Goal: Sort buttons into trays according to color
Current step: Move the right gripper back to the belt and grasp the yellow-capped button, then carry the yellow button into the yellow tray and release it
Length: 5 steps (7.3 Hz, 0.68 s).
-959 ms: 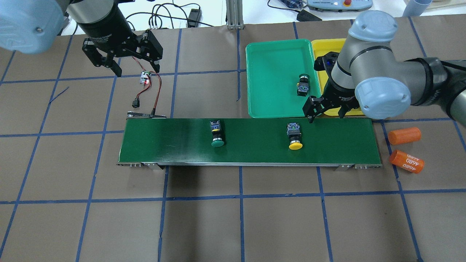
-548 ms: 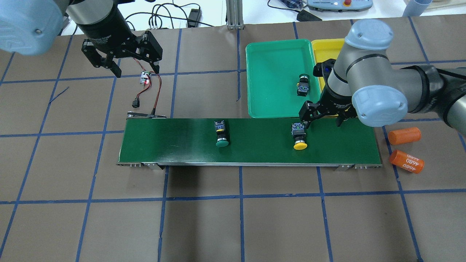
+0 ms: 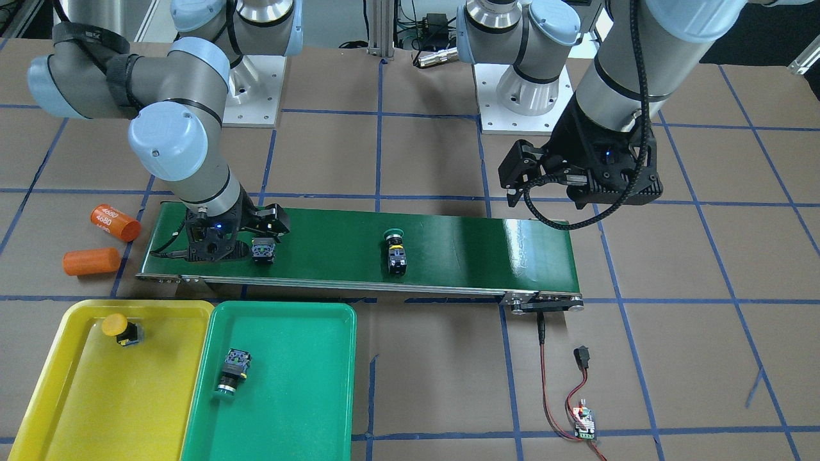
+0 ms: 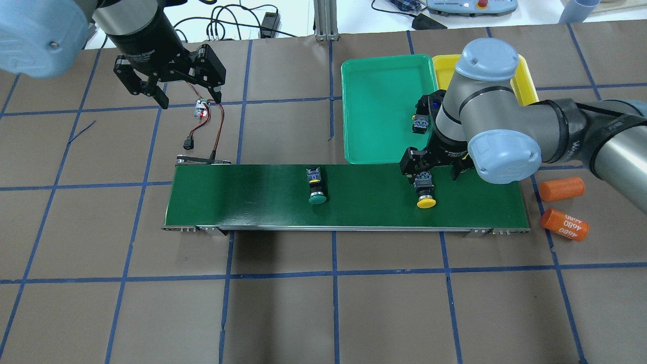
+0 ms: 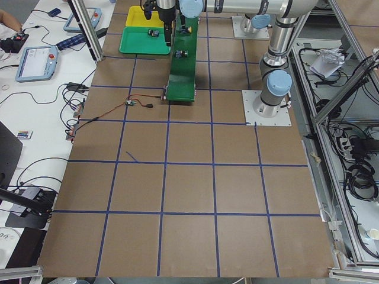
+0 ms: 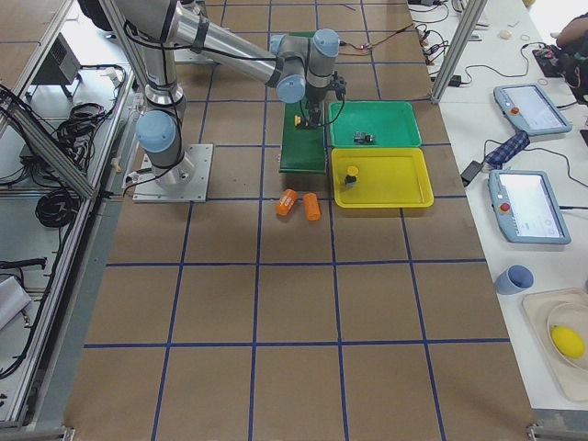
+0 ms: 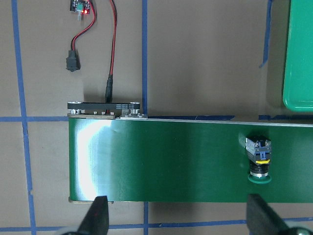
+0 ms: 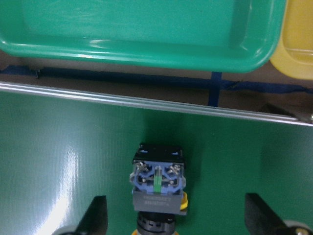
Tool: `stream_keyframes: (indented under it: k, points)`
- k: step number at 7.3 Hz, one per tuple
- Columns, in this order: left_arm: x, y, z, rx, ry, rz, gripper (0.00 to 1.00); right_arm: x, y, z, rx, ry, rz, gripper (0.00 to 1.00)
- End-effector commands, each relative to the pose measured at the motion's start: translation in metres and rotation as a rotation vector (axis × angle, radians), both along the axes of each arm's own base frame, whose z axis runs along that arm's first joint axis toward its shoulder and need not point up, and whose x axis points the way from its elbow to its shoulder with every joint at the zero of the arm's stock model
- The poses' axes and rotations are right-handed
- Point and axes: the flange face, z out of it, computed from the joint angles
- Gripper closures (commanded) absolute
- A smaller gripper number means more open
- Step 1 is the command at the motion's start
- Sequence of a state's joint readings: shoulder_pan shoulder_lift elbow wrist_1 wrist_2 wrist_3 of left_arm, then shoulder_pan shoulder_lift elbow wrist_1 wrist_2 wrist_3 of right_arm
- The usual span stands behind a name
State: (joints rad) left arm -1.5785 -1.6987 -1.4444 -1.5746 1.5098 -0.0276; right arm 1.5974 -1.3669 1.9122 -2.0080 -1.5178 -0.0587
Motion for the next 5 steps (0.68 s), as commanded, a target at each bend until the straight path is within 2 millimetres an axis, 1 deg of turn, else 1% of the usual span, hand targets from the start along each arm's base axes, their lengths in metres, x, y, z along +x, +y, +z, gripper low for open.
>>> stream_keyframes:
  k: [1, 3, 4, 5]
  points:
    - [0.0, 0.001, 0.001, -0.001, -0.001, -0.002, 0.0, 0.0, -0.003, -0.013, 0.019, 0.007, 0.005, 0.07]
    - [0.0, 0.001, 0.002, -0.002, -0.001, -0.002, 0.0, -0.001, 0.001, -0.024, -0.003, 0.01, 0.016, 0.32]
    - [0.0, 0.001, 0.002, -0.002, -0.001, -0.002, 0.0, -0.001, 0.0, -0.023, -0.014, 0.009, 0.028, 0.51]
    - [0.0, 0.001, 0.002, -0.002, -0.001, -0.002, 0.0, -0.005, -0.005, -0.018, -0.027, 0.019, 0.033, 0.63]
